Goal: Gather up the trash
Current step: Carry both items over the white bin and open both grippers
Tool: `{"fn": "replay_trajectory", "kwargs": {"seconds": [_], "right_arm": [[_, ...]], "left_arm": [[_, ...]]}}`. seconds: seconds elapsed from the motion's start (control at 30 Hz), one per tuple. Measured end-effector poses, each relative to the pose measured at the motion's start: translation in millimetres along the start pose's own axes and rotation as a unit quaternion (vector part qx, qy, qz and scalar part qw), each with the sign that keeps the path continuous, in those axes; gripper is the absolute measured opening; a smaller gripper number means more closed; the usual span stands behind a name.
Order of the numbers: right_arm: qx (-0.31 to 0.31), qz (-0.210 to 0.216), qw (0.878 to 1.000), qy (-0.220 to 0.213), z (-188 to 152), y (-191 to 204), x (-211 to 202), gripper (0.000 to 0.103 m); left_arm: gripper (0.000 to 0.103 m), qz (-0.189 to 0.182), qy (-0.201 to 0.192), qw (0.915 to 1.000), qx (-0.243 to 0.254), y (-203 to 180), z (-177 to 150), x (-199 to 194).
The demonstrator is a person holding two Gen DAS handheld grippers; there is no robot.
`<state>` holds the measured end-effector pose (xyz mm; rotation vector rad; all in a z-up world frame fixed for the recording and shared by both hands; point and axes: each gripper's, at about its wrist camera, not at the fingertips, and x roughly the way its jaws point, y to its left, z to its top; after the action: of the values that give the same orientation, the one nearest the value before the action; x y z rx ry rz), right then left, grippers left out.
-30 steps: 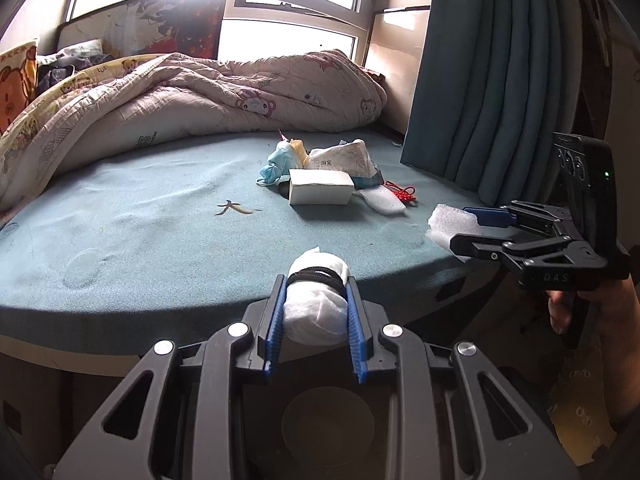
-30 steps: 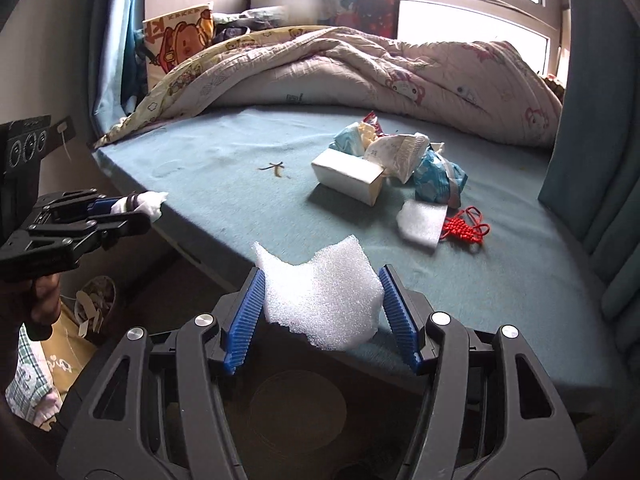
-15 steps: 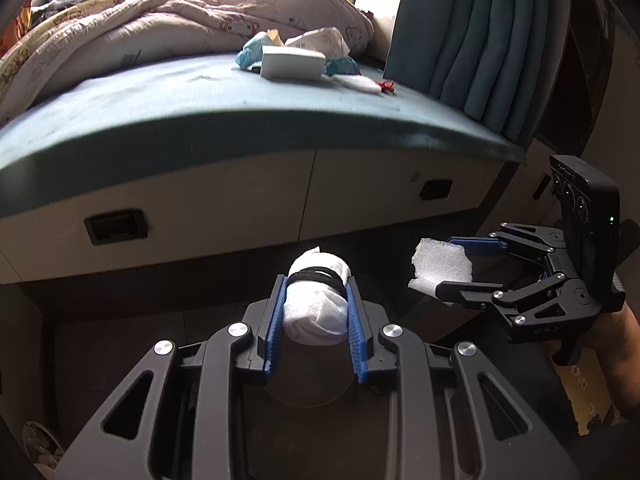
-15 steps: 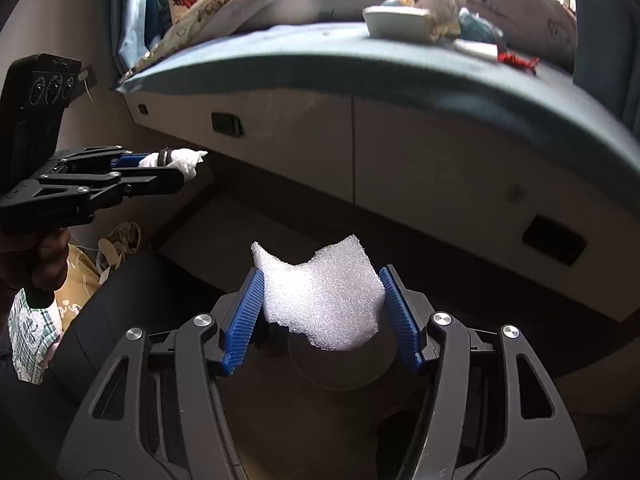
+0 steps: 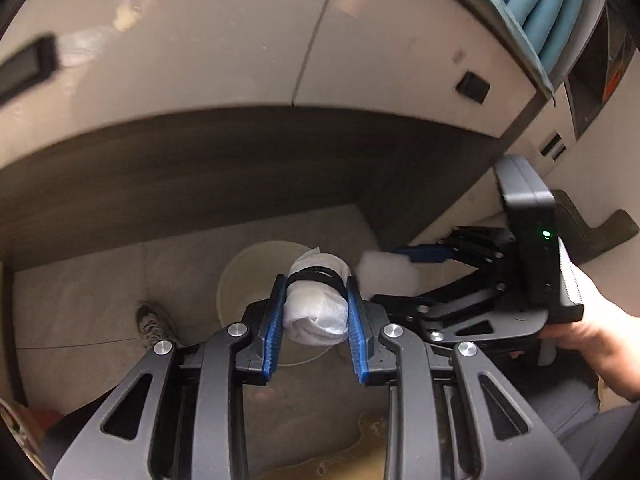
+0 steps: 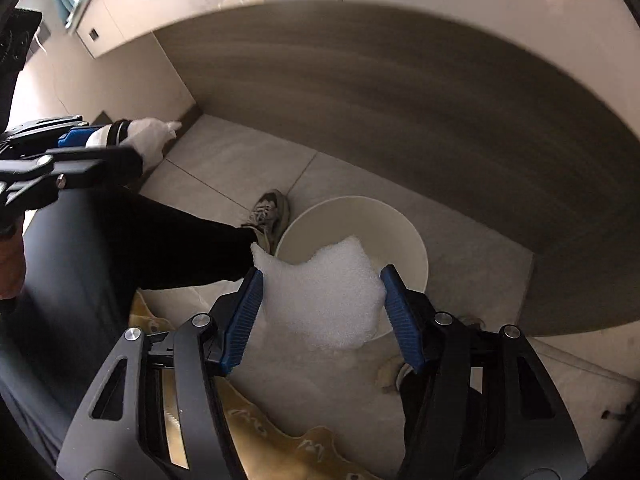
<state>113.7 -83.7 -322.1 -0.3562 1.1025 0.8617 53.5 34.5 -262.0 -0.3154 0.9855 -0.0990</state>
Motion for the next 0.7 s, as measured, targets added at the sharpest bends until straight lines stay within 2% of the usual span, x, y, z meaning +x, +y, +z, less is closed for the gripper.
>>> {"fn": "replay_trajectory", "kwargs": {"seconds": [0.23, 0.53, 0.6, 0.7], "right_arm": [[0.006, 0.011, 0.999, 0.044, -3, -19, 53, 0.058], [-0.007, -0.003, 0.996, 0.087, 5, -27, 95, 0.069], [-0.014, -0.018, 0.996, 0.086, 4, -25, 98, 0.086], [-0.014, -0.017, 0.996, 0.086, 0, -27, 96, 0.092]], "left_arm": [[0.027, -0.011, 0.023, 0.9997, 0.0, 15, 5, 41], [0.027, -0.008, 0.02, 0.9996, -0.018, 32, 11, 60], [0.027, -0.003, 0.022, 0.9997, -0.014, 31, 11, 62], [0.027, 0.0, 0.028, 0.9995, -0.013, 29, 10, 64]]}}
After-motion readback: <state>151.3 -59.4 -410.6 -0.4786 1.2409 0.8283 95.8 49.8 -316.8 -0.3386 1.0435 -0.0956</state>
